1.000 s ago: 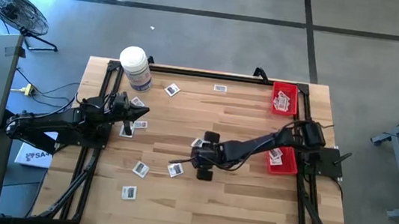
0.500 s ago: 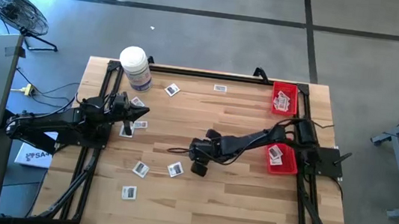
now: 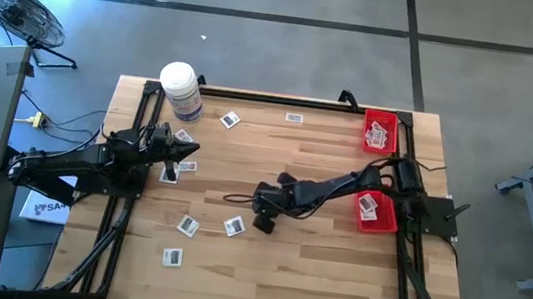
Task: Pick & Place First Aid Supplies
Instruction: Put the towelette pack into the bottom basket
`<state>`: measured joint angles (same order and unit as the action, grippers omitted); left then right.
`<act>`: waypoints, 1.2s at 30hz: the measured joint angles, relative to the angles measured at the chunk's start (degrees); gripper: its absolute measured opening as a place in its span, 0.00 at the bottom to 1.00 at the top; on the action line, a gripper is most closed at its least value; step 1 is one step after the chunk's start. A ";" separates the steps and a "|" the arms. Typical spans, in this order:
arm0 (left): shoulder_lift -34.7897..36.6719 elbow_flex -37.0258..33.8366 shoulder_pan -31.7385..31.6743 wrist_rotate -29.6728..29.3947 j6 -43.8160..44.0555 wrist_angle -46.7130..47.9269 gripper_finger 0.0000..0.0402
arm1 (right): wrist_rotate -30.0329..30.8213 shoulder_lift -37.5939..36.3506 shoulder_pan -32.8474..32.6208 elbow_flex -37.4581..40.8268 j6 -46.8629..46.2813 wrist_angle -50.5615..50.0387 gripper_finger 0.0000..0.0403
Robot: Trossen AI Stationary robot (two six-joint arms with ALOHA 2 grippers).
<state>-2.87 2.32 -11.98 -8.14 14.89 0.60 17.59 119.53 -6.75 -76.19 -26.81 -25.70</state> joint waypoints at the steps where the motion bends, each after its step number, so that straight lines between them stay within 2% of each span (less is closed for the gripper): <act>1: 0.00 0.00 0.02 0.00 0.00 0.00 0.00 | 0.17 0.01 0.04 0.01 0.02 -0.04 0.14; 9: 0.02 0.00 0.01 0.00 -0.02 -0.01 0.00 | 0.45 0.06 0.07 0.11 1.25 0.00 0.01; 18: 0.00 0.00 0.02 0.00 -0.01 0.00 0.00 | -1.66 -1.65 0.27 0.35 0.01 0.28 0.00; 27: 0.00 0.00 0.00 0.00 0.00 0.00 0.00 | -8.87 -2.70 0.21 0.41 -1.29 0.39 0.00; 36: 0.00 0.00 0.01 -0.01 -0.01 -0.01 0.00 | -9.82 -2.86 0.00 0.19 -0.50 -0.63 0.04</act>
<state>-2.87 2.32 -11.97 -8.15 14.88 0.59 7.77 116.67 -6.76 -76.00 -27.30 -26.33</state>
